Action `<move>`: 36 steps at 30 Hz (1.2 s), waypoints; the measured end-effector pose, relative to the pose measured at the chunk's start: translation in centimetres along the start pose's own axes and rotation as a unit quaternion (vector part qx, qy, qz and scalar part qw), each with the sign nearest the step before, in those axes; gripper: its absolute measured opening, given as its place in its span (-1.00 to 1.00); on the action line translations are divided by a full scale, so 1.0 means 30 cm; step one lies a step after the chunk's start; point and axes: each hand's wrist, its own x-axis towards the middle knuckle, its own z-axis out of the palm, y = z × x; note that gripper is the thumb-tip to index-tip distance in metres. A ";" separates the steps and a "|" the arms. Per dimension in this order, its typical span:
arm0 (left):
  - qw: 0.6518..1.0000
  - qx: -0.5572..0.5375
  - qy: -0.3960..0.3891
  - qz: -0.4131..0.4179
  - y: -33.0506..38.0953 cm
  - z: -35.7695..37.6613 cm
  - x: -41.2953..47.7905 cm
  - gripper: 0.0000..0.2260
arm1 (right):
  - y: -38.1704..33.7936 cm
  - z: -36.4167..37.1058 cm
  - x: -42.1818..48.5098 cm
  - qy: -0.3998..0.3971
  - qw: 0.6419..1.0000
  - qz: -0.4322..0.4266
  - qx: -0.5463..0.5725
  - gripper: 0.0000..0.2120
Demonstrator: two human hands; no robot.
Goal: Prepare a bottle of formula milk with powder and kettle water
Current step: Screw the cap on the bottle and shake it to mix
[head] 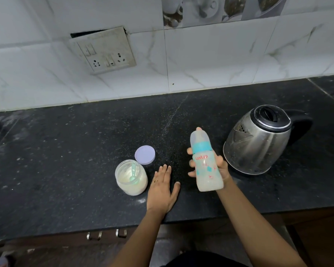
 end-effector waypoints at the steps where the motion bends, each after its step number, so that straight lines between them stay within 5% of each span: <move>1: 1.000 0.001 0.001 0.001 -0.002 0.001 0.001 -0.36 | 0.017 0.036 0.006 -0.019 0.999 -0.021 -0.037 0.01; 6: 1.000 0.001 -0.001 -0.002 -0.003 0.005 0.002 -0.36 | 0.038 0.040 0.018 -0.011 0.993 -0.050 0.102 -0.12; 10: 1.000 0.000 0.000 0.000 -0.003 0.005 0.001 -0.36 | 0.062 0.077 0.004 0.007 0.996 -0.081 -0.030 -0.16; 14: 1.000 0.000 0.000 -0.002 0.000 0.003 0.001 -0.36 | 0.022 0.047 0.023 0.036 0.994 -0.079 0.072 -0.09; 18: 1.000 0.002 0.000 -0.003 -0.001 0.005 0.001 -0.36 | 0.033 0.078 0.000 0.033 0.996 -0.075 -0.026 -0.14; 22: 1.000 0.000 0.001 -0.007 -0.002 0.006 0.001 -0.36 | 0.034 0.072 0.015 0.070 0.990 -0.101 0.070 -0.17; 29: 1.000 0.007 0.000 -0.008 0.004 0.006 0.002 -0.35 | 0.028 0.069 -0.001 0.080 0.990 -0.107 0.056 -0.15; 36: 1.000 -0.002 0.011 -0.009 0.002 0.009 0.000 -0.37 | 0.007 0.091 0.001 0.035 0.995 -0.097 0.007 0.13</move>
